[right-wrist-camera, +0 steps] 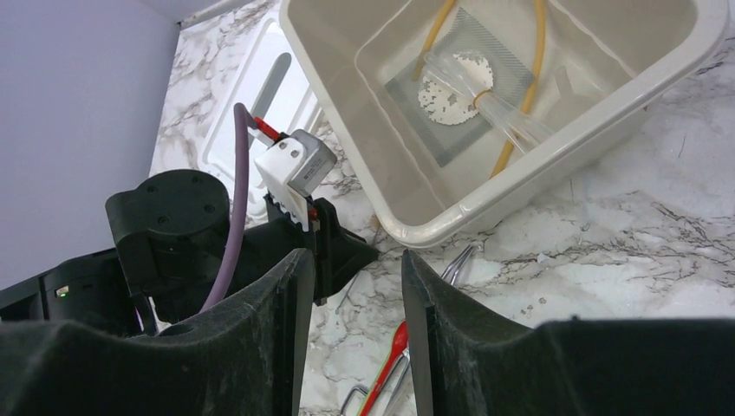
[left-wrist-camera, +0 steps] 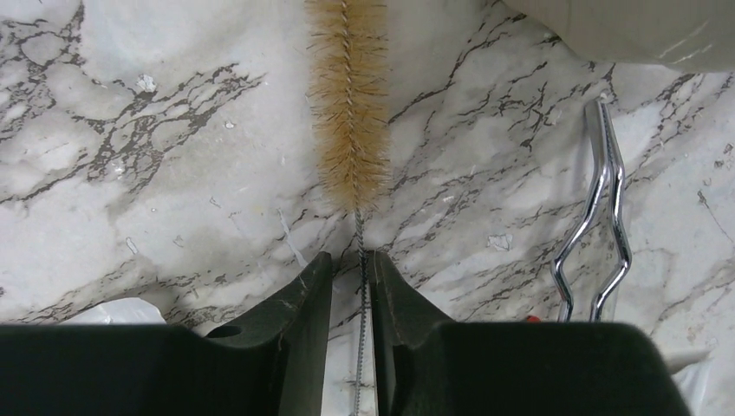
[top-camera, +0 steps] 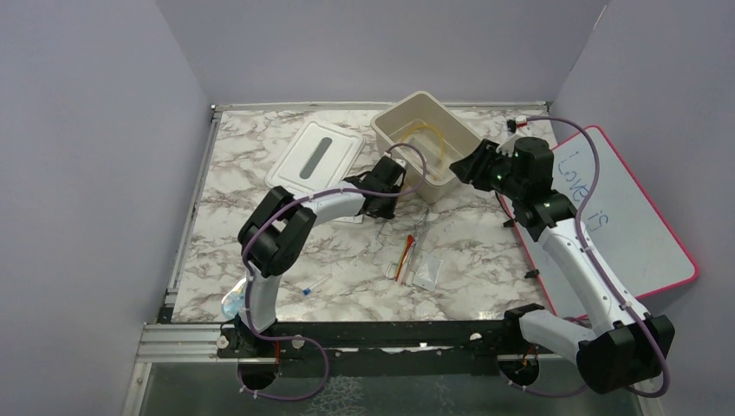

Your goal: Organize the chemistry lab equipment

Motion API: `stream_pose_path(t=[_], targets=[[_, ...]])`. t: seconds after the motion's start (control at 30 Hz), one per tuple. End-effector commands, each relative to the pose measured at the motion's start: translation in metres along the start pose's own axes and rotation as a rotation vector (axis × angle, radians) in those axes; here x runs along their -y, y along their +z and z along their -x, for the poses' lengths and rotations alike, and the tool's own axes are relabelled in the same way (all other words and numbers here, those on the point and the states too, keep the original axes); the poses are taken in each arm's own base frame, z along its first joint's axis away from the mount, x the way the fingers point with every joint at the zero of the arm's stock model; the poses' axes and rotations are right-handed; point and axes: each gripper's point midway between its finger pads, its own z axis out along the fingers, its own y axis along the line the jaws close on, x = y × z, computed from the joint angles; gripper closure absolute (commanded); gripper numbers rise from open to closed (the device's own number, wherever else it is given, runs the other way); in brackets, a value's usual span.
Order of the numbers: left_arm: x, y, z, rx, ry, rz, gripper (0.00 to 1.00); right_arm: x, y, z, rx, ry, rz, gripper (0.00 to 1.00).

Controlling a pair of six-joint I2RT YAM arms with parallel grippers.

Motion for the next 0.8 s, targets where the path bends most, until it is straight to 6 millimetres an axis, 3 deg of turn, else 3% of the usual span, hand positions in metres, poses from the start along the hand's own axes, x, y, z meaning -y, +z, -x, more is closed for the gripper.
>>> stream_pose_path(t=[0.0,0.2,0.3,0.53,0.63,0.77], targets=[[-0.011,0.014,-0.011,-0.001,0.036,0.084,0.78,-0.007,0.000,0.009,0.037,0.003,0.025,0.55],[-0.009,0.011,-0.014,0.016,0.039,0.096,1.00,-0.010,-0.003,0.009,0.040,0.003,0.042,0.55],[-0.009,-0.005,-0.008,0.045,0.031,0.095,1.00,-0.014,-0.005,0.009,0.034,0.000,0.059,0.55],[-0.003,-0.071,-0.001,0.164,-0.117,0.029,1.00,-0.038,-0.011,-0.007,-0.019,-0.036,0.222,0.51],[0.004,-0.105,0.013,0.263,-0.209,-0.029,1.00,-0.057,-0.018,-0.017,-0.055,-0.051,0.356,0.50],[0.027,-0.155,0.050,0.411,-0.322,-0.182,1.00,-0.093,-0.032,-0.032,-0.138,-0.072,0.622,0.50]])
